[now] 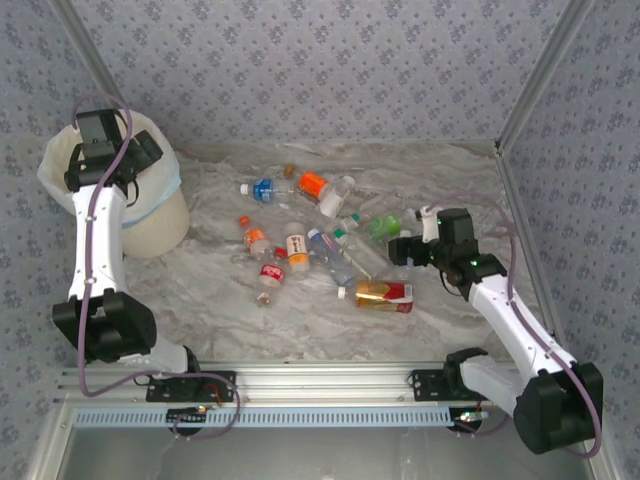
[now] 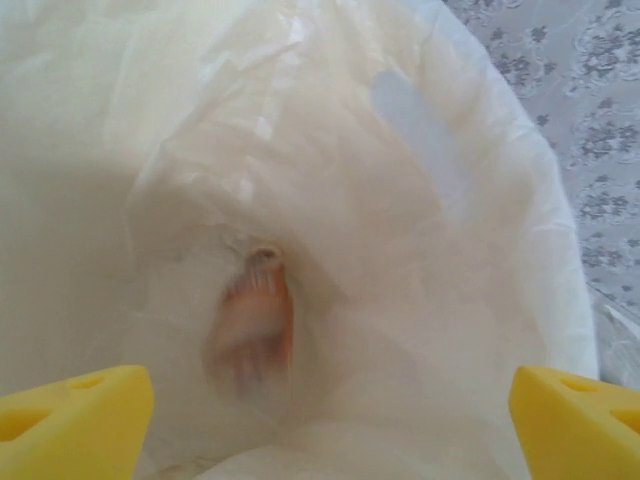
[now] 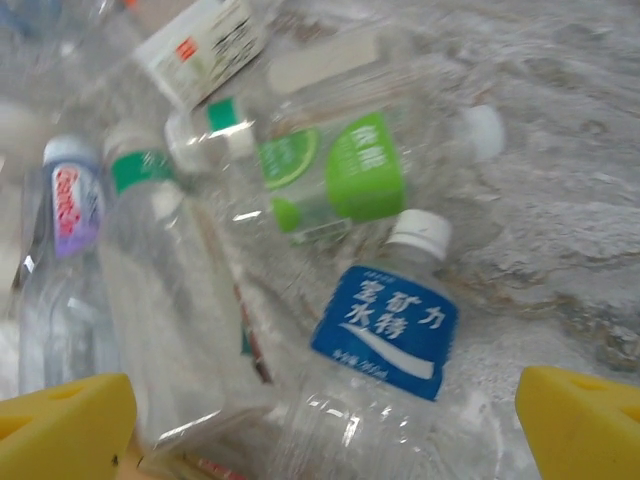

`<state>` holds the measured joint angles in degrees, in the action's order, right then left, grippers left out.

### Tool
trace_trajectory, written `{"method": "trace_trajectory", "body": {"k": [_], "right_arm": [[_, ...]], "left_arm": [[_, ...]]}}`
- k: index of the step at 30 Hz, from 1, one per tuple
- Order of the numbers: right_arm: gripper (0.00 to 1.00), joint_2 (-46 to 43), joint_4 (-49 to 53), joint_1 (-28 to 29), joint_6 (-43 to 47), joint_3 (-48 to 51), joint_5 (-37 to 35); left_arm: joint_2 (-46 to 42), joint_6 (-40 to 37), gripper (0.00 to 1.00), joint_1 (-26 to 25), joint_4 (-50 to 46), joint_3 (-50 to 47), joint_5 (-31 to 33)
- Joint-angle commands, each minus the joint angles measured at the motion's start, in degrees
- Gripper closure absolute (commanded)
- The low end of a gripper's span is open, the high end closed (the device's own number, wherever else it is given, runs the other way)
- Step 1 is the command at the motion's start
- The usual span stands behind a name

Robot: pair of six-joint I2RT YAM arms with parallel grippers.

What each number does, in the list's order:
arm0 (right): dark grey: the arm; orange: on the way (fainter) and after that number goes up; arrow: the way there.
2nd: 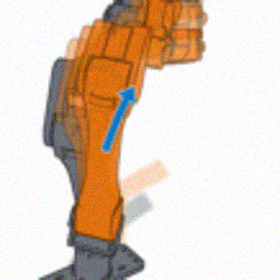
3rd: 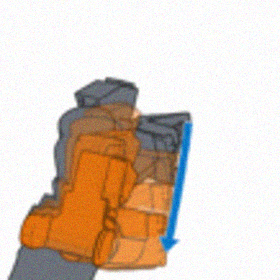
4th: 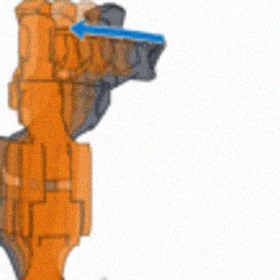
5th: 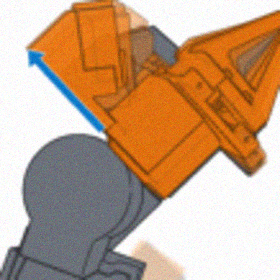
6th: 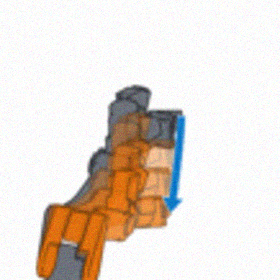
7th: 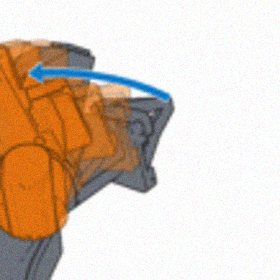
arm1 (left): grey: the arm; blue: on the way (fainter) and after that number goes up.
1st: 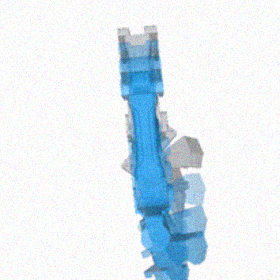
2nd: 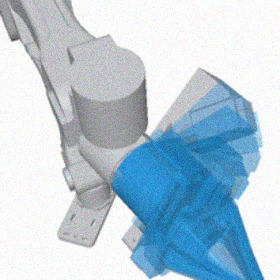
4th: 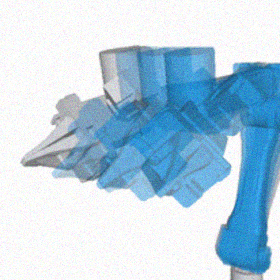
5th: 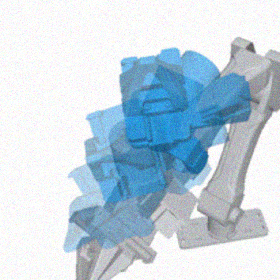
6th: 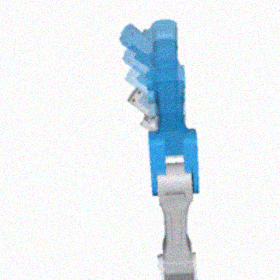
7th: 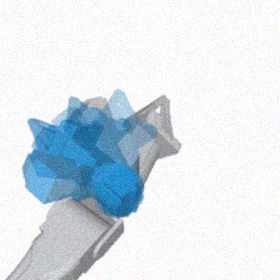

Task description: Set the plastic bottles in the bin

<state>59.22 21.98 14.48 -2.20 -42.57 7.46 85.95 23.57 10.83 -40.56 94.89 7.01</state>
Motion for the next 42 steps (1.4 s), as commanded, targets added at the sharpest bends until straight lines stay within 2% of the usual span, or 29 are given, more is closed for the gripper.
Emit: {"method": "trace_trajectory", "body": {"k": [1,3,5,8,11,14,18,23,27,32,42], "right_arm": [[0.00,1.89,9.49,3.24,10.37,-5.17,2.35],[0.00,3.84,15.21,6.25,16.09,-7.45,2.40],[0.00,6.07,19.82,8.81,20.98,-9.04,1.04],[0.00,9.91,25.98,11.11,27.14,-11.13,1.10],[0.00,11.33,28.89,11.96,31.45,-11.57,4.39],[0.00,10.88,30.03,13.05,34.67,-9.75,3.28],[0.00,11.07,28.54,15.23,38.76,-6.89,-2.33],[0.02,13.23,26.91,17.83,40.29,-6.79,-2.92],[0.05,14.07,24.28,18.30,42.23,-4.44,-6.27],[0.06,15.01,21.45,18.39,43.74,-2.15,-7.13],[0.12,20.65,14.46,21.10,46.05,1.13,-9.87]], "left_arm": [[-3.16,1.98,0.06,-0.04,0.81,0.83,-6.96],[-4.41,3.70,0.04,-0.09,3.80,-0.43,-13.20],[-5.85,5.98,0.01,-0.29,5.84,-1.87,-17.24],[-8.02,7.01,0.01,-1.22,10.57,-4.61,-22.88],[-9.05,6.04,0.01,-2.75,11.47,-4.87,-25.42],[-10.70,4.94,0.01,-4.40,12.64,-6.14,-25.65],[-12.94,4.64,0.01,-5.56,16.45,-9.55,-27.02],[-14.91,5.07,0.01,-7.73,16.39,-11.96,-32.88],[-17.97,4.76,0.01,-8.77,16.77,-16.74,-36.75],[-20.91,2.91,0.01,-8.82,13.80,-21.20,-38.07],[-24.93,1.56,0.00,-8.85,15.06,-28.09,-41.27]]}}
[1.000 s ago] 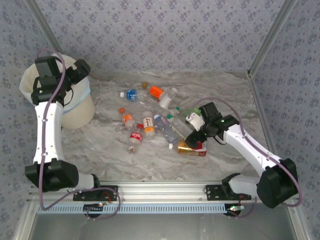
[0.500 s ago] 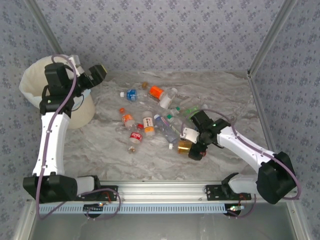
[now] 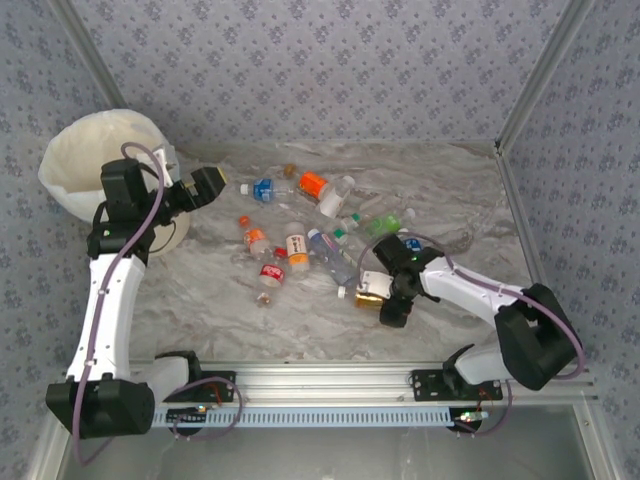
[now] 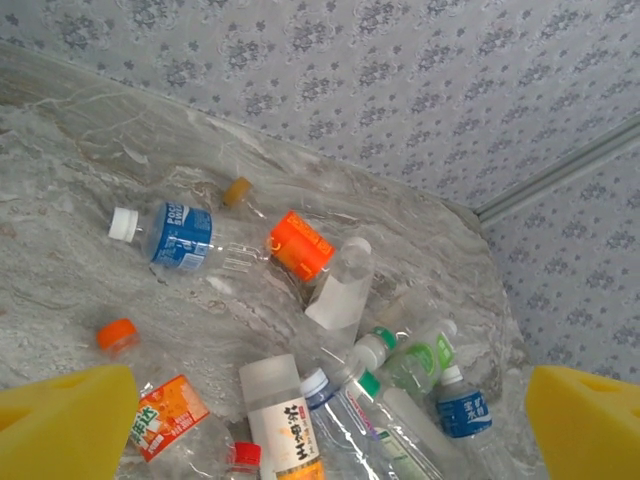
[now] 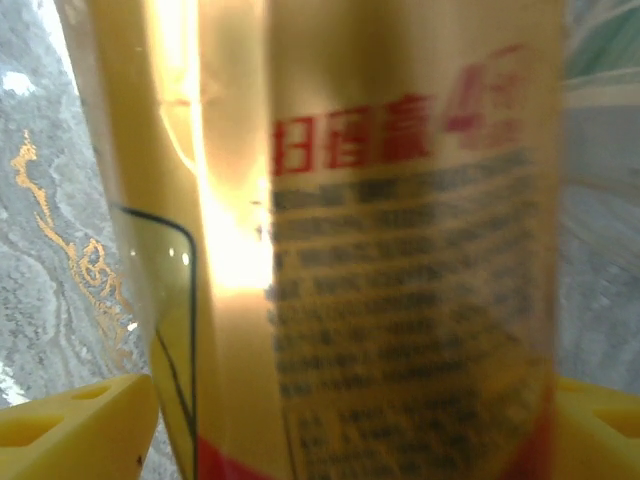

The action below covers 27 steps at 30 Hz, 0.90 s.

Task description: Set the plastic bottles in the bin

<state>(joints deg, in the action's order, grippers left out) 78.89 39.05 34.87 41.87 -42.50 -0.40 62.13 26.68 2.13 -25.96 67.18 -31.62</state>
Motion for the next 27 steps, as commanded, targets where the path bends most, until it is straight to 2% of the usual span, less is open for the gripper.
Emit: {"method": "trace_trajectory", "body": {"k": [1,6,10,13,16,20,24,27], "right_arm": [[0.14,1.27,-3.42,0.80,1.86,1.32,-2.14],[0.26,1.59,-5.90,1.30,2.36,2.79,-3.97],[0.42,-0.53,-7.87,2.29,1.76,3.53,-3.82],[0.45,-3.58,-7.69,3.17,-0.10,3.22,-3.31],[0.50,-7.60,-4.98,3.74,-3.14,1.15,-0.75],[0.50,-14.28,-4.27,3.97,-10.67,-1.77,4.38],[0.46,-17.32,-11.10,3.99,-19.89,-3.45,11.77],[0.45,-16.82,-17.74,4.10,-26.35,-3.57,15.54]], "left_arm": [[-0.77,-1.26,0.01,-0.12,0.15,-0.38,-2.97],[0.36,2.47,0.01,-0.21,0.28,-1.66,-4.19],[-1.51,4.35,0.01,-1.03,2.10,-4.17,-4.27],[-2.80,4.36,0.01,-1.81,3.68,-6.95,-4.29],[-2.44,7.04,0.01,-3.50,7.69,-10.22,-7.61],[-1.20,8.99,0.01,-10.85,14.78,-13.92,-7.40],[-0.28,10.80,0.01,-19.28,22.80,-15.68,-5.68],[-0.34,13.95,0.01,-23.46,29.04,-17.60,-3.94]]}}
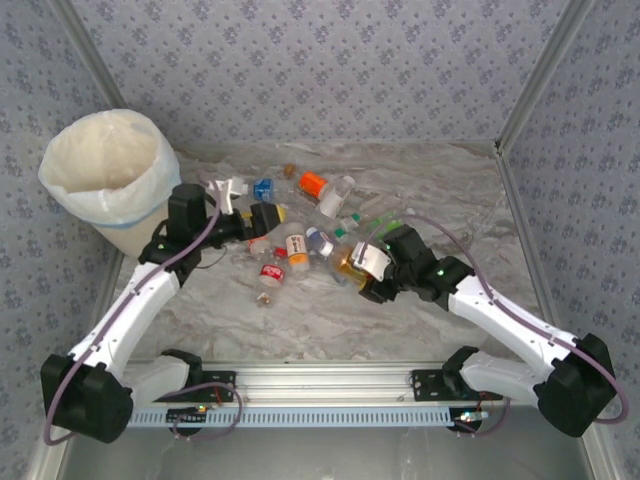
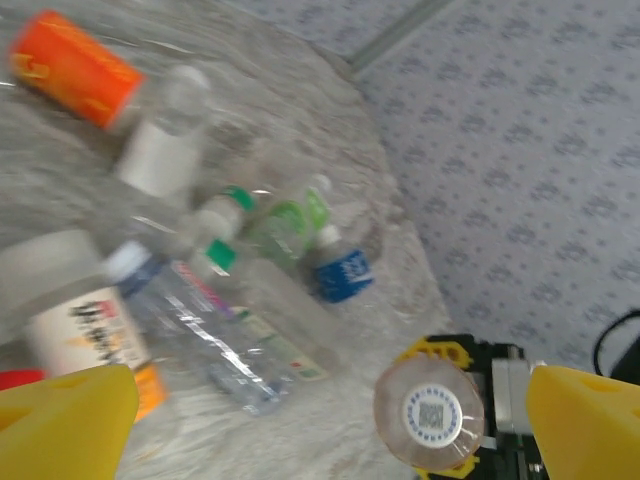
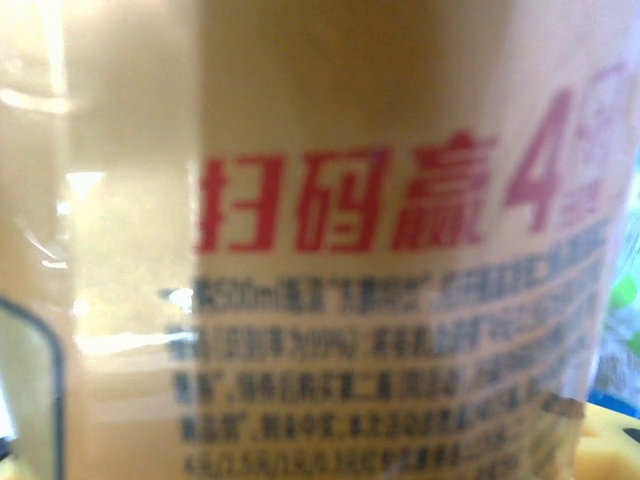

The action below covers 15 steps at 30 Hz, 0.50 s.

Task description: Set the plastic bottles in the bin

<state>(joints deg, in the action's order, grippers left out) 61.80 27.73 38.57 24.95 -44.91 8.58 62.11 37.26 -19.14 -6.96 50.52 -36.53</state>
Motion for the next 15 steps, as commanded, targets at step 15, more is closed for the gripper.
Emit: {"method": "trace_trajectory", "body": {"k": [15], "right_arm": [[0.37,7.51,-19.20,5.04,-15.20,-4.39,6.12]], "left_arm": [[6.21,-4.74,0.19,-12.15,1.29,7.38,6.83]]}}
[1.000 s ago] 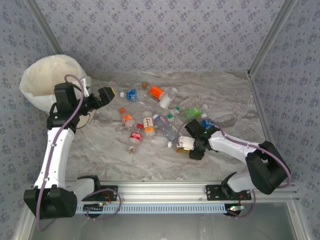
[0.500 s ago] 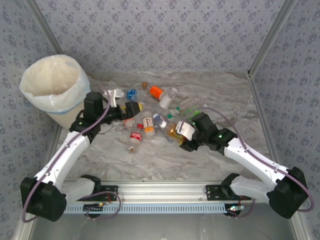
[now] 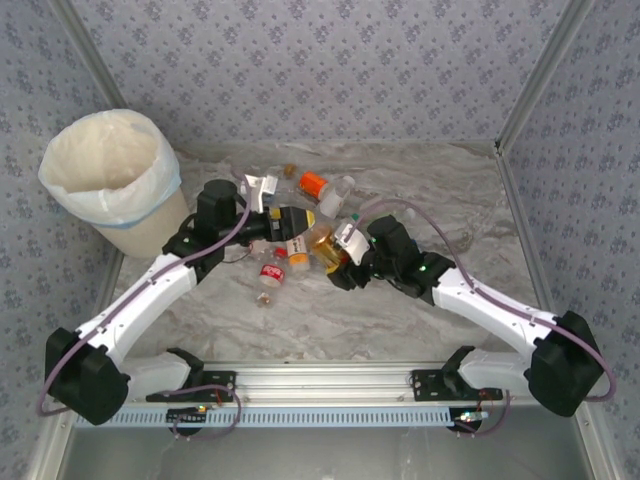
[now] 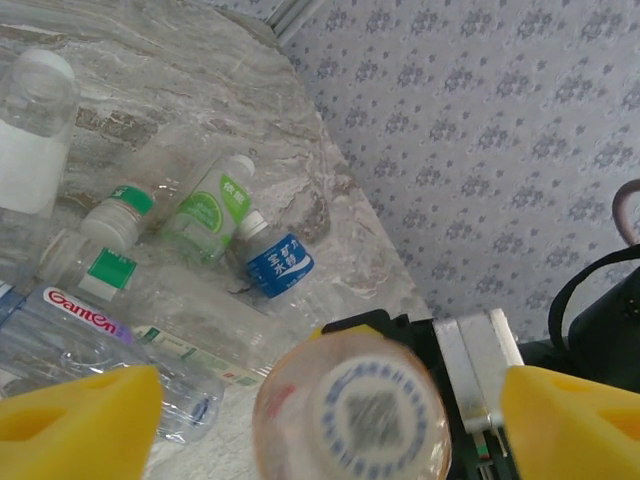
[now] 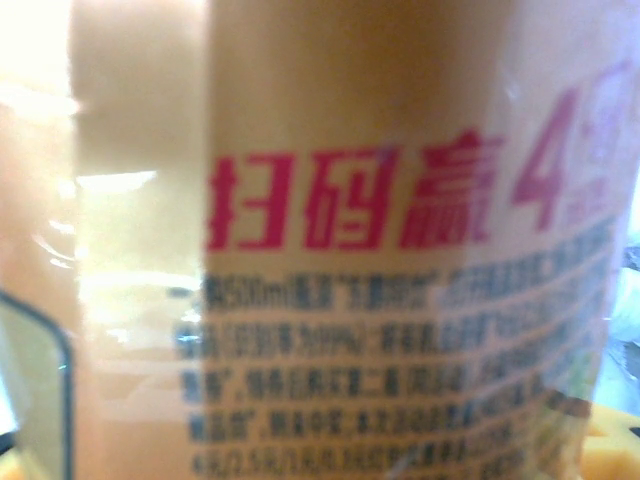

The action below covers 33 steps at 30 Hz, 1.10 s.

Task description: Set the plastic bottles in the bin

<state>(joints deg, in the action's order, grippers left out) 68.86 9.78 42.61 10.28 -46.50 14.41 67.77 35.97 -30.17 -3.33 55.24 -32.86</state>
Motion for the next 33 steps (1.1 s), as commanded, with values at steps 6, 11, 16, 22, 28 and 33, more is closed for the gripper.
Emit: {"method": "trace_trajectory", "body": {"k": [6,11,16,22,28,33], "right_arm": [[0.37,0.48,-4.29,1.25,-2.49,-2.70,-0.33],[0.37,1.00,-5.80,1.63,-3.78,-2.94,0.28],[0.36,1.01,-7.20,1.70,-4.91,-2.73,0.32],[0.33,1.31,-8.75,1.76,-6.08,-2.46,0.68],[0.11,-0.33,-11.36,1.66,-5.72,0.29,-1.63],[0.00,-3.80,-10.85,1.62,-7.04,2.18,-8.06]], "left_arm": [[1.79,-2.83,0.37,-1.69,-1.24,2.68,3.99],[2.70,-4.52,0.52,-2.18,-3.28,3.65,3.57],[2.81,-5.10,0.74,-2.26,-4.30,4.47,3.46],[2.55,-5.80,0.87,-2.30,-4.73,5.07,2.51],[1.09,-8.84,1.00,-2.26,-7.85,6.58,8.83],[-1.94,-12.71,1.00,-2.14,-11.37,8.10,15.67]]}}
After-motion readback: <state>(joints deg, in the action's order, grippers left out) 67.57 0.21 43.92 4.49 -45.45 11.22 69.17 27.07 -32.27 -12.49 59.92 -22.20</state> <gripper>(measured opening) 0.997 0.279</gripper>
